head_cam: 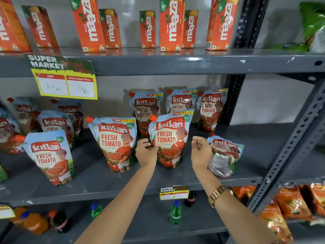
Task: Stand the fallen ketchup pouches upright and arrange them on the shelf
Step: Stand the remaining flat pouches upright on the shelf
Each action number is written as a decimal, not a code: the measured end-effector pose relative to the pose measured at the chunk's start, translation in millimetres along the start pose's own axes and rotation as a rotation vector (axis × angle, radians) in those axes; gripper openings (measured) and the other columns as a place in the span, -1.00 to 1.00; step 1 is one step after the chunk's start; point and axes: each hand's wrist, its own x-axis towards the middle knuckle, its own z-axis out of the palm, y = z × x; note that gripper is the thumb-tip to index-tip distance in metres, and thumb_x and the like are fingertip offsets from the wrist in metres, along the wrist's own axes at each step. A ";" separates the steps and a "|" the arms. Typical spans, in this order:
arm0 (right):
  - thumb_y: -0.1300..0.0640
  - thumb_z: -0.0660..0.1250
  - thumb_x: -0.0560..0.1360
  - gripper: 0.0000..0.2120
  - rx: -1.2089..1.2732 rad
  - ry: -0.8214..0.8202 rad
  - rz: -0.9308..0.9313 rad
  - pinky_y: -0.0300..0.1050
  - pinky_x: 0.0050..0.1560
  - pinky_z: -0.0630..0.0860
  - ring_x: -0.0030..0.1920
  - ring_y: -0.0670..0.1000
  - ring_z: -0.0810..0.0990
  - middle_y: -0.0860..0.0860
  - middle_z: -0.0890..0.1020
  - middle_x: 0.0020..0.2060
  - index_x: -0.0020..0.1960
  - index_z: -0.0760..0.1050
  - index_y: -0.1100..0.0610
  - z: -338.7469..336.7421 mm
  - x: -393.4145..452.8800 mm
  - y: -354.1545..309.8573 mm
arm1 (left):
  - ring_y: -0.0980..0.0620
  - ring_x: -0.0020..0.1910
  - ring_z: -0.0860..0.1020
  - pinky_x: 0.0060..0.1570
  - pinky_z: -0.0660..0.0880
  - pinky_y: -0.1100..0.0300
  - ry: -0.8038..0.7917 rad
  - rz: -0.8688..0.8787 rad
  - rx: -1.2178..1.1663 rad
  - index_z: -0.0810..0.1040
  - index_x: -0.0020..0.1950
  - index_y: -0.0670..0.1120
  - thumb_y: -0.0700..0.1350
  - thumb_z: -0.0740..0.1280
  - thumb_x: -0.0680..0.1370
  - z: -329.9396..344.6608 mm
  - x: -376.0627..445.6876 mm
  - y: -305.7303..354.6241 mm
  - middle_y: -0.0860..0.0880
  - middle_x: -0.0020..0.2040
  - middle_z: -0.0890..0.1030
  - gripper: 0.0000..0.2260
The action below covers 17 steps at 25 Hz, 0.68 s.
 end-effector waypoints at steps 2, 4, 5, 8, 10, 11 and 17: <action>0.40 0.25 0.49 -0.84 -0.007 0.116 -0.023 -0.50 -0.17 0.41 -0.09 0.01 0.53 0.19 0.64 -0.07 0.03 0.54 0.33 -13.6 -5.9 -2.7 | -0.06 -0.07 0.55 -0.08 0.45 0.13 0.030 -0.036 0.049 0.49 0.11 -0.23 -0.28 0.42 0.41 0.0 -7.6 -6.5 -0.09 -0.09 0.55 -0.70; 0.40 0.25 0.48 -0.84 -0.009 0.232 -0.048 -0.49 -0.17 0.39 -0.09 0.03 0.54 0.19 0.64 -0.08 0.02 0.55 0.34 -26.9 -5.4 -3.5 | -0.10 -0.09 0.59 -0.09 0.52 0.09 0.001 -0.062 0.032 0.54 0.00 -0.20 -0.22 0.40 0.43 5.2 -15.0 -12.5 -0.10 -0.10 0.61 -0.83; 0.39 0.25 0.48 -0.84 -0.017 0.290 -0.047 -0.44 -0.14 0.37 -0.08 0.05 0.55 0.19 0.64 -0.07 0.02 0.55 0.34 -33.9 -3.8 -2.6 | -0.12 -0.09 0.61 -0.07 0.57 0.05 -0.018 -0.073 0.010 0.55 -0.06 -0.17 -0.19 0.39 0.44 9.0 -18.6 -13.2 -0.12 -0.07 0.64 -0.89; 0.32 0.24 0.48 -0.84 -0.105 0.403 0.002 -0.07 0.06 0.49 0.03 0.18 0.59 0.21 0.63 0.02 0.03 0.53 0.29 -53.5 1.1 2.3 | -0.09 -0.15 0.60 -0.23 0.57 0.12 -0.135 -0.129 -0.010 0.53 -0.17 -0.12 -0.15 0.33 0.47 21.8 -34.1 -9.7 -0.12 -0.11 0.63 -0.95; 0.30 0.23 0.48 -0.80 -0.147 0.412 0.082 0.06 0.12 0.49 0.10 0.22 0.56 0.20 0.60 0.08 0.08 0.52 0.25 -63.2 3.8 3.3 | 0.01 -0.33 0.51 -0.38 0.44 0.23 -0.294 -0.198 -0.012 0.51 -0.29 -0.11 -0.19 0.29 0.48 32.8 -45.9 -1.7 -0.06 -0.28 0.56 -0.86; 0.30 0.23 0.47 -0.78 -0.165 0.414 0.134 0.07 0.12 0.49 0.11 0.21 0.56 0.17 0.59 0.10 0.09 0.52 0.22 -67.1 7.5 4.7 | 0.04 -0.39 0.48 -0.40 0.42 0.24 -0.367 -0.231 0.003 0.50 -0.32 -0.08 -0.19 0.30 0.48 39.5 -49.8 1.7 -0.04 -0.34 0.54 -0.83; 0.22 0.28 0.45 -0.77 -0.179 0.263 0.417 -0.02 -0.03 0.47 0.05 0.25 0.58 0.19 0.64 0.03 0.10 0.51 0.20 -110.8 41.2 26.5 | 0.01 -0.19 0.54 -0.25 0.51 0.19 -0.582 -0.325 0.106 0.56 0.00 -0.13 -0.06 0.34 0.49 91.9 -59.3 -1.7 -0.05 -0.14 0.59 -0.83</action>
